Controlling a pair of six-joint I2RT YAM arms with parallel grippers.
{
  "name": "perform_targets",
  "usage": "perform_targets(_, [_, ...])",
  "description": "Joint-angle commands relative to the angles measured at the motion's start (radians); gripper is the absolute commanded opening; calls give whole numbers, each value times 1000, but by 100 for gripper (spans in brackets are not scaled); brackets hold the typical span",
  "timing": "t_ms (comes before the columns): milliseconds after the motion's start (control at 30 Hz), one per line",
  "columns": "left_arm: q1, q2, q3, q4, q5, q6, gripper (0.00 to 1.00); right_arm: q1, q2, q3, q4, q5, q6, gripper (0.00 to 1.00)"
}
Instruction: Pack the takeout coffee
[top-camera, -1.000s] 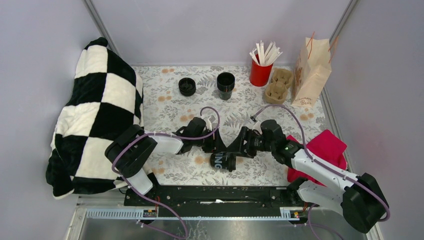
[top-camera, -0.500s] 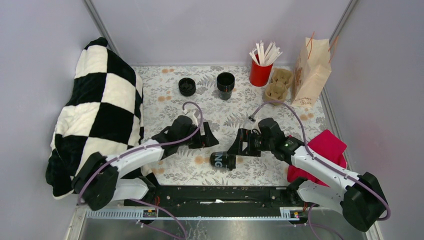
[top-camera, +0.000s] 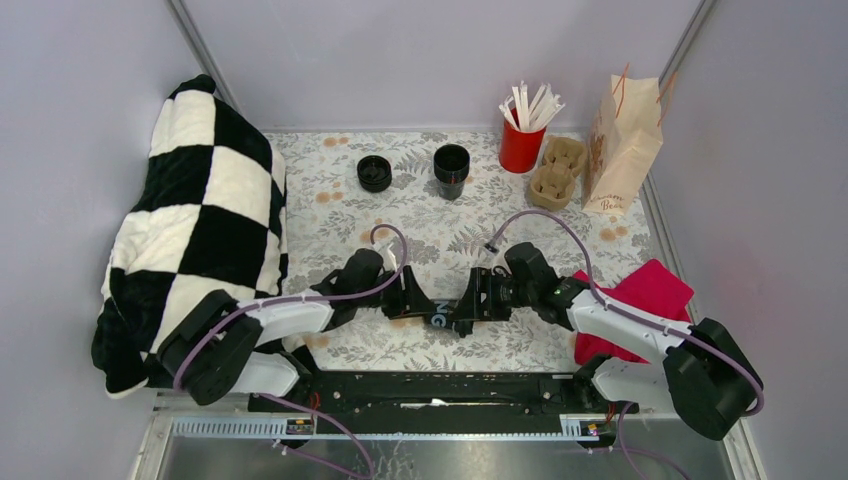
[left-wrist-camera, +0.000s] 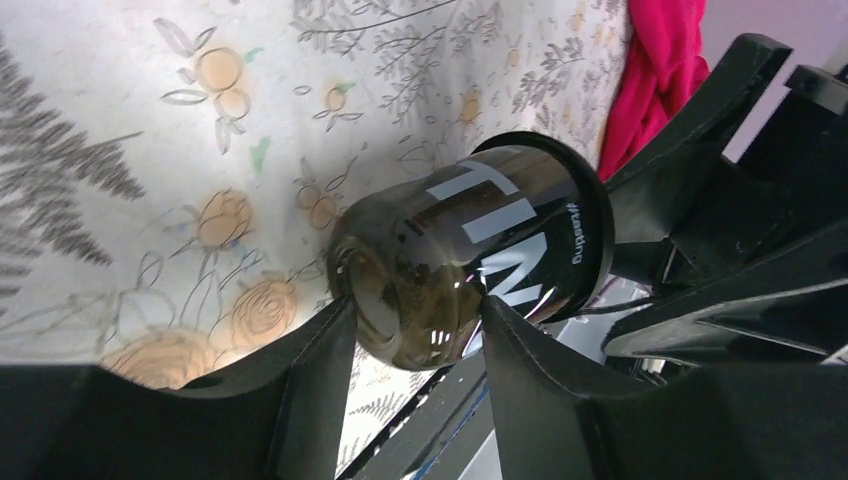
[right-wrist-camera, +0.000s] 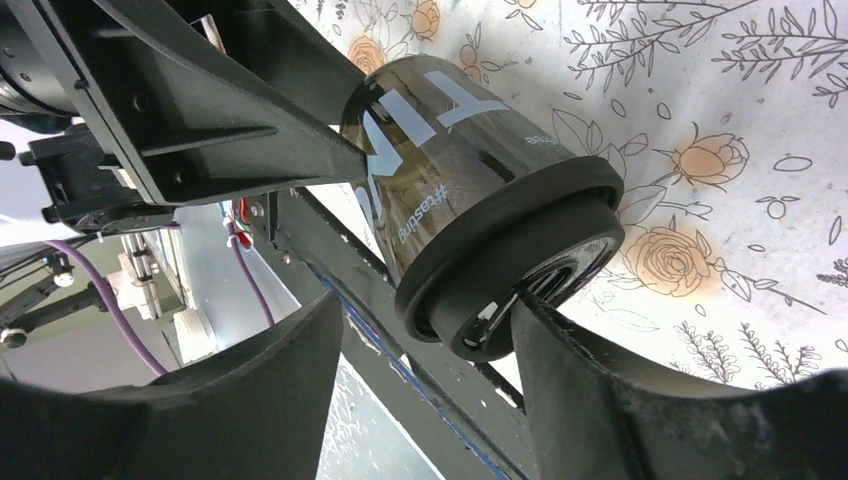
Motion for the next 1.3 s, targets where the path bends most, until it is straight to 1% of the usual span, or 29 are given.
perform_targets(0, [-3,92,-31,201,40,-68,50,28,-1,85,34,7,8,66])
perform_targets(100, [-5,139,-36,296,48,-104,47,47,-23,126,16,28,20,63])
perform_targets(200, [-4,181,-16,327,47,-108,45,65,-23,171,2,59,17,63])
perform_targets(300, [-6,196,-11,348,45,-114,45,77,-1,209,-50,96,7,63])
perform_targets(500, [-5,186,12,272,8,-65,45,95,64,292,-114,167,-33,64])
perform_targets(667, [-3,140,28,185,-55,-12,45,107,111,326,-91,167,-36,64])
perform_targets(700, [1,130,40,150,-74,9,48,108,121,328,-94,174,-41,65])
perform_targets(733, [8,115,58,101,-97,37,52,108,128,333,-107,190,-49,66])
perform_targets(800, [29,60,95,-34,-150,102,64,107,126,342,-135,199,-82,69])
perform_targets(833, [41,16,112,-134,-190,137,71,108,122,339,-141,195,-96,71])
perform_targets(867, [54,-31,129,-188,-232,165,77,108,119,330,-140,183,-111,77])
perform_targets(900, [68,-85,147,-275,-268,186,83,107,121,316,-128,154,-124,83])
perform_targets(933, [80,-134,164,-391,-303,197,88,108,129,302,-115,117,-142,86])
perform_targets(1000, [85,-212,196,-564,-385,169,97,118,157,277,-83,35,-181,92])
perform_targets(1033, [87,-240,207,-646,-401,131,98,127,171,254,-55,4,-194,94])
perform_targets(1067, [87,-268,209,-708,-380,95,99,138,183,236,-20,-10,-198,96])
perform_targets(1167, [85,-360,155,-787,-243,13,98,161,229,219,55,-42,-200,97])
perform_targets(1267, [86,-462,120,-872,-186,-48,98,199,287,227,117,-69,-165,98])
